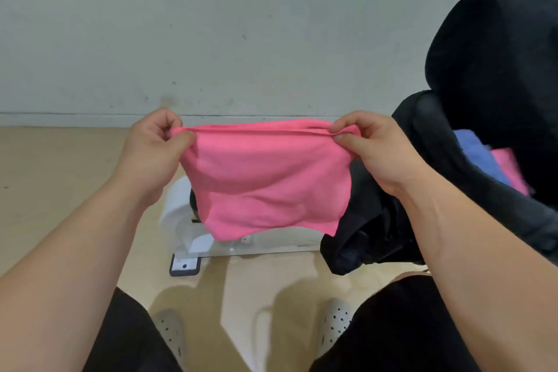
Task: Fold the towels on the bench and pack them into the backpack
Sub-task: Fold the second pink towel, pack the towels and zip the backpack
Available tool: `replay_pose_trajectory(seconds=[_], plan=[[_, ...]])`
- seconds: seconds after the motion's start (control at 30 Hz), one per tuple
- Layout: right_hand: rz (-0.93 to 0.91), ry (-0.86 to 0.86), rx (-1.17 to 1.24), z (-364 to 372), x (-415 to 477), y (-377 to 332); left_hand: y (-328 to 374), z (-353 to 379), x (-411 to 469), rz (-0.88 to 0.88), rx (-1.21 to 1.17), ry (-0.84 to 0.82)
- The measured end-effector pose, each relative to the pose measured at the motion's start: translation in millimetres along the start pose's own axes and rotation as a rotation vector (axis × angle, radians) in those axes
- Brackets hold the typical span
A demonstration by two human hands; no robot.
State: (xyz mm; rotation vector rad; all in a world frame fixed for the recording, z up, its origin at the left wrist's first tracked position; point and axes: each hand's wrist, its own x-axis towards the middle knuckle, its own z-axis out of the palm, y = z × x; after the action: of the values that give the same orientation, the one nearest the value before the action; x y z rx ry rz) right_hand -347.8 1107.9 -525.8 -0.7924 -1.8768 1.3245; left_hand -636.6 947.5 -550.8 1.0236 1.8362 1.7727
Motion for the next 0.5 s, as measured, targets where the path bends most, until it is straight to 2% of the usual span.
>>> replay_pose_trajectory(seconds=[0.13, 0.27, 0.5], plan=[[0.001, 0.027, -0.032, -6.2, -22.7, -15.2, 17.2, -12.5, -17.2, 0.064, 0.026, -0.107], [0.011, 0.056, -0.035, -9.1, -35.6, -20.9, 26.0, -19.2, -26.7, 0.074, 0.019, -0.136], [0.076, 0.006, 0.058, -8.2, -41.8, -22.7, 25.1, -27.0, -33.9, -0.022, -0.107, -0.124]])
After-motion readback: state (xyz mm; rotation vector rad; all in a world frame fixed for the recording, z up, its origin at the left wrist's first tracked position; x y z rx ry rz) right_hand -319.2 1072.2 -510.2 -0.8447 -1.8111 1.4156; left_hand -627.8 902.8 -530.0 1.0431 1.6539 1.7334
